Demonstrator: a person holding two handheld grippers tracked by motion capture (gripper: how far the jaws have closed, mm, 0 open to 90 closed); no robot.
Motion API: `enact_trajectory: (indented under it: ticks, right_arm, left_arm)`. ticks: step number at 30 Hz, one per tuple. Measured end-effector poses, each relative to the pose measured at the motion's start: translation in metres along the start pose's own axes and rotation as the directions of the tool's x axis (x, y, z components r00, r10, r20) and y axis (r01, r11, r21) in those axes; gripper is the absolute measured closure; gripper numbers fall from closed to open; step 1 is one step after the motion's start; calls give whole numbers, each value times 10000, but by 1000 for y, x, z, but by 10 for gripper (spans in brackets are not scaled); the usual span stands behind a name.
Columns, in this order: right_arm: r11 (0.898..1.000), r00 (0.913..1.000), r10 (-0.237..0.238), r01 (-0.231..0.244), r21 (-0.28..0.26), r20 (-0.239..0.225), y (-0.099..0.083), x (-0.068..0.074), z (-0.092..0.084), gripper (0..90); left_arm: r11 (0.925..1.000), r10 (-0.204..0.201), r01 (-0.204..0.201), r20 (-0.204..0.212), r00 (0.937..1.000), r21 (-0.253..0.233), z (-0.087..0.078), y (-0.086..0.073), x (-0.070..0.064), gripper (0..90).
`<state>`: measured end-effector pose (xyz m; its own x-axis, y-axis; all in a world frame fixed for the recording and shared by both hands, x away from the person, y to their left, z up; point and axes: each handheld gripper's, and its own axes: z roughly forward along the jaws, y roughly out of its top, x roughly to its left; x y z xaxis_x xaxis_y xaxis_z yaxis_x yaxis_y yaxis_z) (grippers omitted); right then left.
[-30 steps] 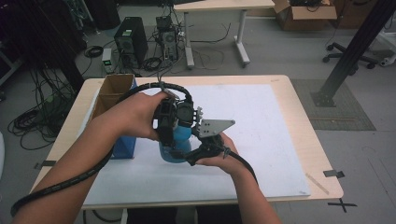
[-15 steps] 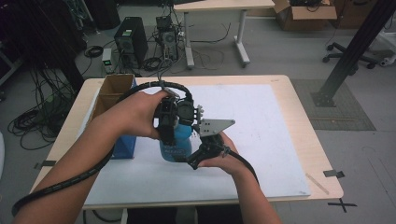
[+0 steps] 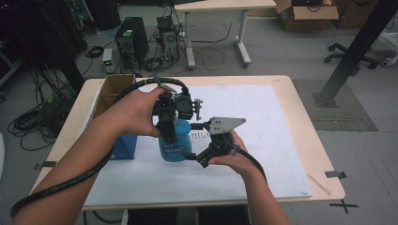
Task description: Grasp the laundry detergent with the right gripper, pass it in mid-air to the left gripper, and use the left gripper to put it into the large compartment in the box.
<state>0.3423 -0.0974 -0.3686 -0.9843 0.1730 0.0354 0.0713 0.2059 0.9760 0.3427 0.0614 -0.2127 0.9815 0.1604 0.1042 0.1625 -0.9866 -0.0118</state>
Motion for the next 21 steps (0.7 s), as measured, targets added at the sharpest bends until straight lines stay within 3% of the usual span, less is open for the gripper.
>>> enact_trajectory:
  ticks: [5,8,10,14,18,21]
  right_arm:
    - [9992,9994,-231,222,336,258,8,-3,-18,1]
    - [9976,9987,-299,272,642,414,12,-6,-32,1]
    - [9954,9980,-315,264,920,544,14,-8,-41,1]
    - [9875,9964,-437,321,1541,729,21,-13,-59,1]
    - [9707,9940,-543,302,2384,954,30,-18,-75,3]
    - [9511,9927,-622,275,3077,1035,37,-23,-86,5]
  left_arm:
    - [9968,-789,788,37,9969,159,-3,-1,5,381]
    - [9866,-1619,1614,193,9866,259,-7,-3,10,381]
    - [9840,-1760,1752,241,9841,327,-10,-5,11,380]
    - [9728,-2300,2292,229,9729,327,-15,-8,14,380]
    - [9623,-2708,2705,60,9626,295,-23,-14,19,380]
    - [9469,-3212,3211,1,9470,169,-31,-21,24,379]
